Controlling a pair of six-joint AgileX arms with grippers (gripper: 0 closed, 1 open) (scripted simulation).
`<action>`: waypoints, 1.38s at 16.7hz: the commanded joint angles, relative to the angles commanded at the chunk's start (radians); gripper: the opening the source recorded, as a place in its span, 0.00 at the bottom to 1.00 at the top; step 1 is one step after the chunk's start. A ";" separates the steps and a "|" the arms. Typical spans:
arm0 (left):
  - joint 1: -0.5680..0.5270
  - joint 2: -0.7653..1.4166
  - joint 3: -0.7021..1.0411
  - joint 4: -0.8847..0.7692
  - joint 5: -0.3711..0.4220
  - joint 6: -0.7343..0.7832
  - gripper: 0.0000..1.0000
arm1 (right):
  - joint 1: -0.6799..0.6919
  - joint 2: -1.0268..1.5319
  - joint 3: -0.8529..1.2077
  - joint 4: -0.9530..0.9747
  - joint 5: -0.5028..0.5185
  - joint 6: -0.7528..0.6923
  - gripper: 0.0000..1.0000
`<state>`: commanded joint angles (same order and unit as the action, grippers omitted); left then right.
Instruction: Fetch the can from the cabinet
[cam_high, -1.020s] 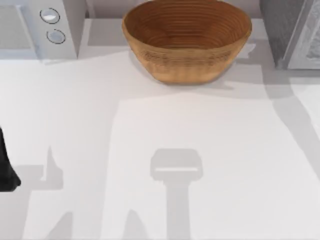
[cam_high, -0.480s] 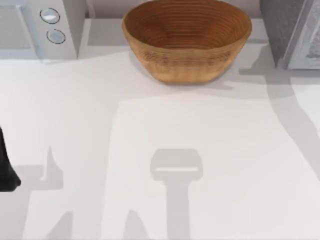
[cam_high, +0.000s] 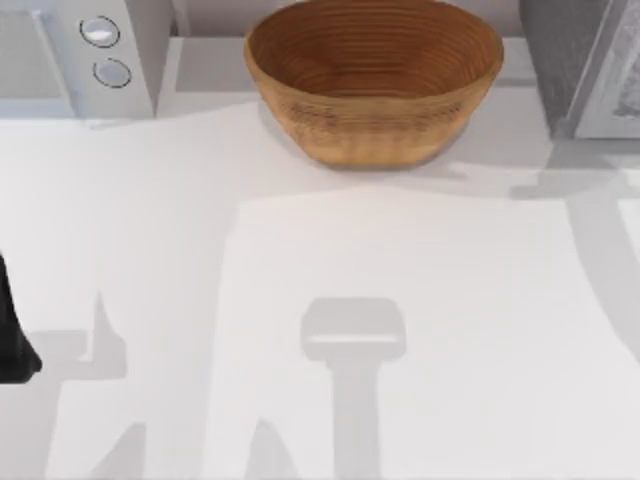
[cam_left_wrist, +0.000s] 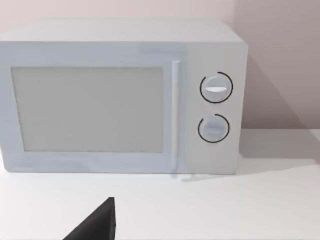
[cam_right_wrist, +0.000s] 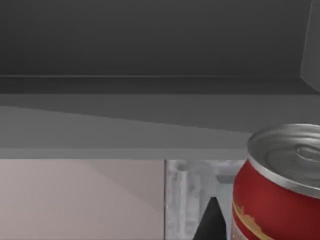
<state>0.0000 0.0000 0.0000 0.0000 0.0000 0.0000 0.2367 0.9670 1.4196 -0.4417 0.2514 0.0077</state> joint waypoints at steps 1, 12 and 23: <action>0.000 0.000 0.000 0.000 0.000 0.000 1.00 | -0.016 -0.064 -0.103 0.028 -0.016 -0.001 0.00; 0.000 0.000 0.000 0.000 0.000 0.000 1.00 | -0.196 -0.794 -1.233 0.362 -0.205 -0.006 0.00; 0.000 0.000 0.000 0.000 0.000 0.000 1.00 | -0.234 -0.961 -1.421 0.439 -0.251 -0.006 0.00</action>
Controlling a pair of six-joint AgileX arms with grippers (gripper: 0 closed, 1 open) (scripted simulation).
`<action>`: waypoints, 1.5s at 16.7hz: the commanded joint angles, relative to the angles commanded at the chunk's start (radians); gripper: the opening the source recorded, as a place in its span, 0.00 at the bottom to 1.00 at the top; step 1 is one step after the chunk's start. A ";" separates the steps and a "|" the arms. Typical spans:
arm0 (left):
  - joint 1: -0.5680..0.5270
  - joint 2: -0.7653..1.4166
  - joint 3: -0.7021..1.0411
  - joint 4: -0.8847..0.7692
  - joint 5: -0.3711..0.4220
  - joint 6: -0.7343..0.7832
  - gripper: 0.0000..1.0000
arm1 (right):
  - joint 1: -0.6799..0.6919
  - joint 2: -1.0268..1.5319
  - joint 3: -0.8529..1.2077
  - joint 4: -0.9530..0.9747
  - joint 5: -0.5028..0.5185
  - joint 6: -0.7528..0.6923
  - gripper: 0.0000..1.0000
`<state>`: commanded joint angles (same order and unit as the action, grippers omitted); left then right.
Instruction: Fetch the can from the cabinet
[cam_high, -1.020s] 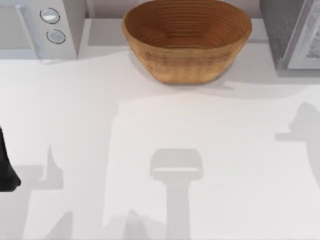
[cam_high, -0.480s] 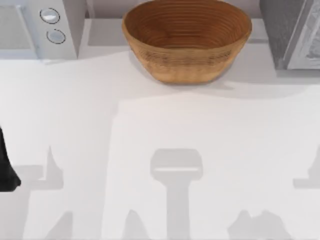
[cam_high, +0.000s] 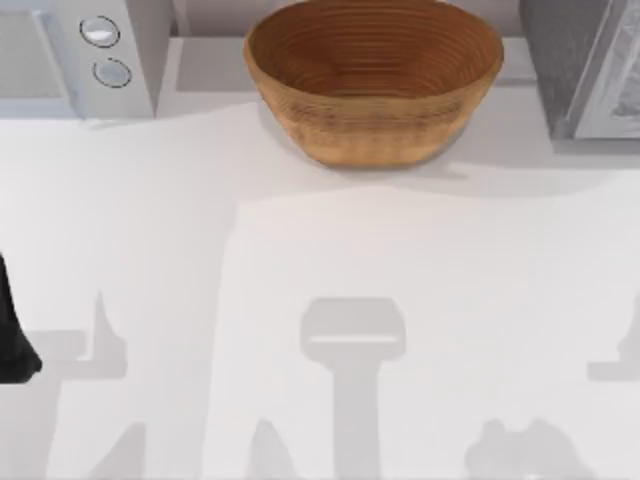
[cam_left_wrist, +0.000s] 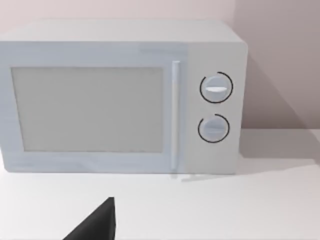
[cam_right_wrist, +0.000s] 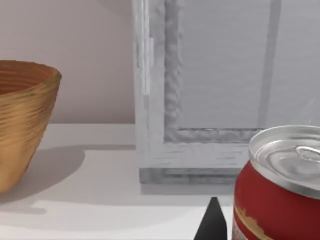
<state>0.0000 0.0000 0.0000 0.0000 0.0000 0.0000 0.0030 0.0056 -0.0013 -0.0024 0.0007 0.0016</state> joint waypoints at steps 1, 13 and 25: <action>0.000 0.000 0.000 0.000 0.000 0.000 1.00 | -0.002 0.008 0.006 0.009 -0.008 0.000 0.00; 0.000 0.000 0.000 0.000 0.000 0.000 1.00 | -0.223 0.820 0.359 0.628 -0.543 0.027 0.00; 0.000 0.000 0.000 0.000 0.000 0.000 1.00 | -0.543 2.087 0.741 1.485 -1.202 0.091 0.00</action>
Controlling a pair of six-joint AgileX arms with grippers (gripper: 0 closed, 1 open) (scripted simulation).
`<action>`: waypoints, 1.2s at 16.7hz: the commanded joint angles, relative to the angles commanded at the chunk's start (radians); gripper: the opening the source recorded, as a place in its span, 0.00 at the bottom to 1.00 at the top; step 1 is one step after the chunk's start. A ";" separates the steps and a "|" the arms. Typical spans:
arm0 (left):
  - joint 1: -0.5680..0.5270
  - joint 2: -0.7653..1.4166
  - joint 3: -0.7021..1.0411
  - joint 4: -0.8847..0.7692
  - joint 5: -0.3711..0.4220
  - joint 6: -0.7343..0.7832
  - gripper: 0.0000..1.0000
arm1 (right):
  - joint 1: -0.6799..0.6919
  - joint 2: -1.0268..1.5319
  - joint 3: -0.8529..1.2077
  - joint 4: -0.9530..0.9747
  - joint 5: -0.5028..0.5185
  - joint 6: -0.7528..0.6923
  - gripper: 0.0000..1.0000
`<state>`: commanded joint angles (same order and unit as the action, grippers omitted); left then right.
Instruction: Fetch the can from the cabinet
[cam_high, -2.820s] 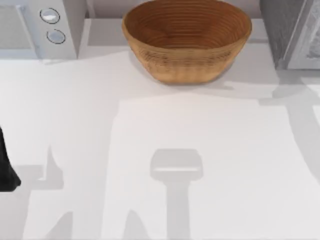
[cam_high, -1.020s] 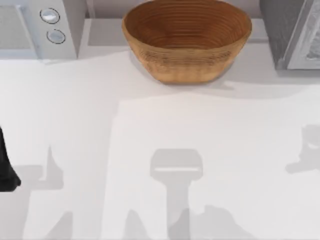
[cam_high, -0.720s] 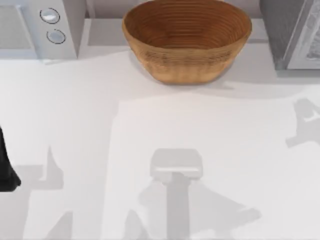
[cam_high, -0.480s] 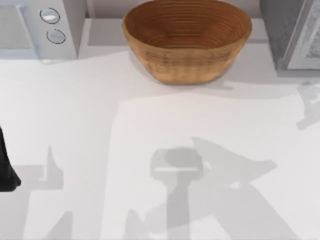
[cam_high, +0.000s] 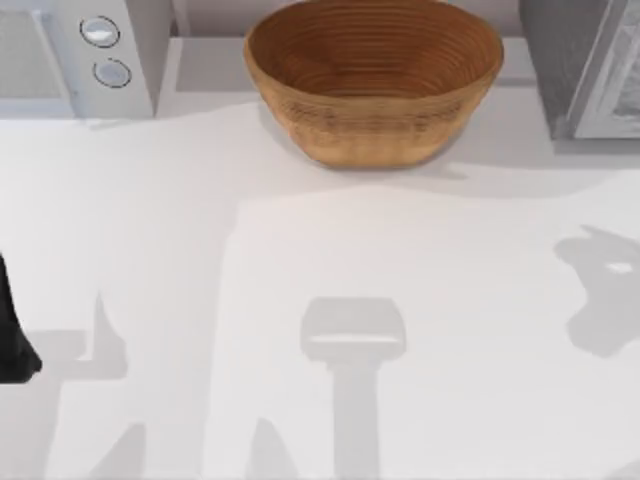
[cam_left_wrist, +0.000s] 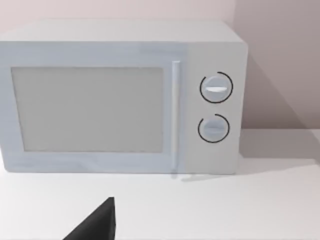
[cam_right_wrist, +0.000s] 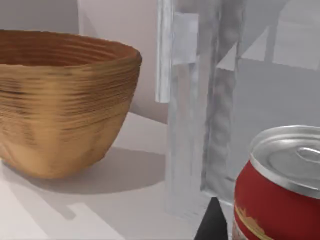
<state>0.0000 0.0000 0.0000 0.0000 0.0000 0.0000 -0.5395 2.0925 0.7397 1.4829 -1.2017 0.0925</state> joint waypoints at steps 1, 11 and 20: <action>0.000 0.000 0.000 0.000 0.000 0.000 1.00 | -0.018 0.071 0.020 0.045 -0.037 0.004 0.00; 0.000 0.000 0.000 0.000 0.000 0.000 1.00 | -0.063 0.268 0.074 0.164 -0.143 0.017 0.00; 0.000 0.000 0.000 0.000 0.000 0.000 1.00 | -0.001 0.292 0.105 0.136 -0.078 -0.011 0.00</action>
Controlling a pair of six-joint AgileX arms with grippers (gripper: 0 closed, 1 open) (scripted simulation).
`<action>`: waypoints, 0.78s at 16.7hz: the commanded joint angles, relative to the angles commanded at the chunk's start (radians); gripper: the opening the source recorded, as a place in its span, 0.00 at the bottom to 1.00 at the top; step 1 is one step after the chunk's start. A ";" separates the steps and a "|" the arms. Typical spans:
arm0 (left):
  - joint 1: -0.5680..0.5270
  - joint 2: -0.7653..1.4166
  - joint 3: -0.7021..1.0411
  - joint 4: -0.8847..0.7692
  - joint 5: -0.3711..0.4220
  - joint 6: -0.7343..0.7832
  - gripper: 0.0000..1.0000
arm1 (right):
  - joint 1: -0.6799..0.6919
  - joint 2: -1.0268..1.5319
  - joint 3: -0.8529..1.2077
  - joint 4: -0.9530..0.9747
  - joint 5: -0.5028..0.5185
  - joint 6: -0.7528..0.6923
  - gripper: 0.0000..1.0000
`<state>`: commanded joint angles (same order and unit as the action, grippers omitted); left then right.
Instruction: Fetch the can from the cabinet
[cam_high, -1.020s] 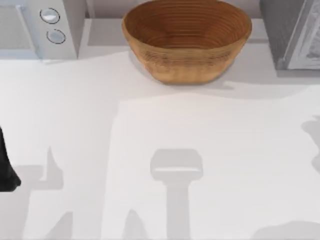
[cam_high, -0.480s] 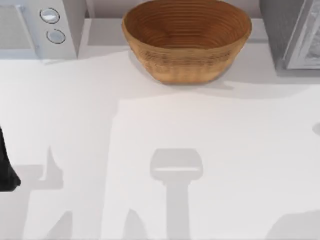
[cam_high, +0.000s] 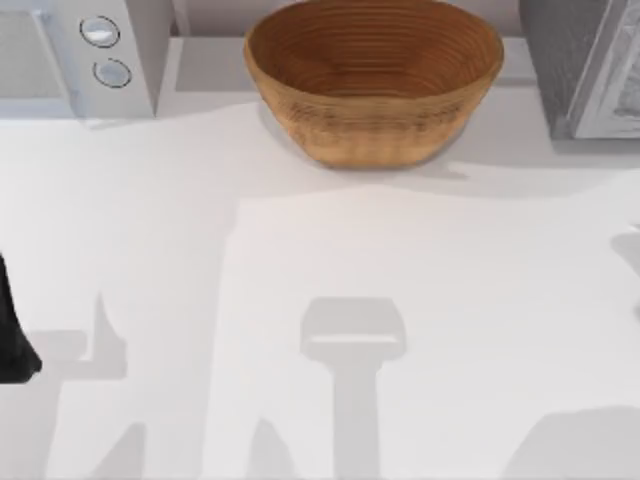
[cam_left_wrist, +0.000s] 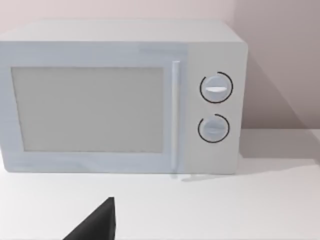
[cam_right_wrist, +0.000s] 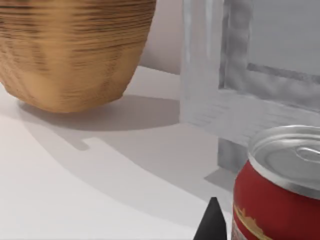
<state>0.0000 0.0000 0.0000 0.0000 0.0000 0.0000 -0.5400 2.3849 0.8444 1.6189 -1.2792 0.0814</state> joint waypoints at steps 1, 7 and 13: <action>0.000 0.000 0.000 0.000 0.000 0.000 1.00 | 0.000 0.000 0.000 0.000 0.000 0.000 0.08; 0.000 0.000 0.000 0.000 0.000 0.000 1.00 | 0.000 0.000 0.000 0.000 0.000 0.000 0.53; 0.000 0.000 0.000 0.000 0.000 0.000 1.00 | 0.000 0.000 0.000 0.000 0.000 0.000 0.98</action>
<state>0.0000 0.0000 0.0000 0.0000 0.0000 0.0000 -0.5400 2.3849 0.8444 1.6189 -1.2792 0.0814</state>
